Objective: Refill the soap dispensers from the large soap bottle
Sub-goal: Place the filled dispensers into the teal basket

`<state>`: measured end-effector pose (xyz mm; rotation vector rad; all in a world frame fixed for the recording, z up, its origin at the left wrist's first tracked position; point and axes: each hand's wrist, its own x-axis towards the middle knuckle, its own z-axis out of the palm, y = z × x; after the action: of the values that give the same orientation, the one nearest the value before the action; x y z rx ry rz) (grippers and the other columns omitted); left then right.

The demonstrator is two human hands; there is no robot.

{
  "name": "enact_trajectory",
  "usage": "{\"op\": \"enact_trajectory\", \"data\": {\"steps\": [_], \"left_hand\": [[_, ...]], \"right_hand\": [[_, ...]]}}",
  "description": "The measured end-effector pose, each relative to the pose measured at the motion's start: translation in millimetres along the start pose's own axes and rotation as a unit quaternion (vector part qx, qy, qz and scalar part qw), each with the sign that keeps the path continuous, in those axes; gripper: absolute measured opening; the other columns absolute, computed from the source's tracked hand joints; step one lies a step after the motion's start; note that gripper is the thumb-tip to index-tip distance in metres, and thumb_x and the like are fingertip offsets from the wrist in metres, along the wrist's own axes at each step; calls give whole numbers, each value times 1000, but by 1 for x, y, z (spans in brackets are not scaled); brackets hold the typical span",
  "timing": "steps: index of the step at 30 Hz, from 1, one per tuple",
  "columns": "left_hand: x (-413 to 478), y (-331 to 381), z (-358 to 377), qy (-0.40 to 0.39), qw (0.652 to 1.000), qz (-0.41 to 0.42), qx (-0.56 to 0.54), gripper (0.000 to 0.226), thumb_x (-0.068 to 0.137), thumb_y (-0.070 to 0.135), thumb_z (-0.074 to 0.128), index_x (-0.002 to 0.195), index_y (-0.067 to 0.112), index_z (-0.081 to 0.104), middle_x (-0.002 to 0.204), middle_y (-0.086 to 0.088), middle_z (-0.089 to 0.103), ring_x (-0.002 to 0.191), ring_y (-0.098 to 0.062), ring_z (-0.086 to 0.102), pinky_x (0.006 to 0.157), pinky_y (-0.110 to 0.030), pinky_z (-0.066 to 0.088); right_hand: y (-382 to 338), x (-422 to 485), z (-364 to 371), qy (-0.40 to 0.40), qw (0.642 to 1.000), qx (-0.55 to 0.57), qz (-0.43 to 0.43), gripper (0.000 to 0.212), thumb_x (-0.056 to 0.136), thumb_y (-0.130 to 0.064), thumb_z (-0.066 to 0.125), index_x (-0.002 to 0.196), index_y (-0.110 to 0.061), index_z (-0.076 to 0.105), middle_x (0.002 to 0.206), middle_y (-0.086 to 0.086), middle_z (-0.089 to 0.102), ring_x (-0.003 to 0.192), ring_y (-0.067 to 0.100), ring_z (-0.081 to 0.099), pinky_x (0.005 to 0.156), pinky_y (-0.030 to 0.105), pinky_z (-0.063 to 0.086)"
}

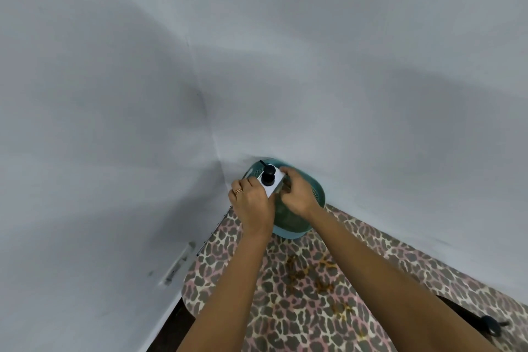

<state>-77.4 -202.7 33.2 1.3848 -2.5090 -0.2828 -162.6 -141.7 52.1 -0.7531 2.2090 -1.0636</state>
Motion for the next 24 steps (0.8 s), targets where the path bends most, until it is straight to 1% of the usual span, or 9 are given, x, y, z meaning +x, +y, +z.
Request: {"op": "enact_trajectory", "data": {"steps": [1,3,7,10,13,17,20,21,24], "left_hand": [[1,-1,-1,10,999,-2,36,59,54,52,83,85,5,65,80,-8,67,83,-26,60,71,-35,49],[2,-1,-2,9,998,-11,59,61,57,56,80,88,5,63,83,-9,65,85,-26,59,75,-36,47],[0,0,-7,-22,998,-17,63,66,68,55,73,105,3,57,100,-12,62,98,-28,57,88,-38,45],[2,-1,-10,-49,998,-9,46,72,74,56,67,118,3,49,115,-13,57,112,-29,50,99,-40,38],[-3,0,-18,-57,998,-25,19,77,70,57,69,118,2,47,116,-15,55,112,-31,50,100,-40,37],[-33,20,-36,-24,996,-28,-80,77,78,52,64,129,0,38,128,-18,47,120,-32,44,102,-41,40],[-76,48,-50,-55,988,20,-146,70,87,44,57,136,2,32,136,-17,39,128,-31,37,106,-40,37],[-92,57,-52,-77,982,47,-164,67,88,41,56,137,3,32,137,-16,38,130,-30,35,108,-40,35],[-137,81,-46,-192,948,153,-202,64,89,34,57,142,11,28,144,-9,30,134,-24,31,112,-36,32]], "right_hand": [[0,-2,0,0,1000,0,0,55,85,8,52,137,-5,42,132,9,55,122,22,53,97,22,41],[3,-7,-1,2,1000,-1,3,51,85,8,52,134,-5,45,130,9,57,121,23,54,94,20,41],[11,-19,-2,9,999,3,31,61,86,0,59,142,-8,37,140,8,49,127,23,49,105,27,40],[19,-33,-4,36,998,8,47,63,85,-4,62,143,-11,37,139,7,50,126,21,50,104,28,43],[26,-51,-10,69,995,52,51,61,85,-6,63,141,-11,39,138,5,51,126,20,51,104,32,45],[31,-95,-18,142,984,94,43,50,86,-6,63,134,-9,49,129,1,57,118,14,55,99,23,47],[42,-148,-22,190,976,102,34,34,89,-8,62,121,-13,55,110,-8,59,102,10,58,82,4,43],[51,-166,-22,202,973,101,37,30,89,-7,62,117,-15,56,103,-10,60,95,10,59,74,2,43],[93,-215,-19,205,967,100,117,23,88,-5,61,110,-14,60,93,-9,63,84,10,62,67,6,45]]}}
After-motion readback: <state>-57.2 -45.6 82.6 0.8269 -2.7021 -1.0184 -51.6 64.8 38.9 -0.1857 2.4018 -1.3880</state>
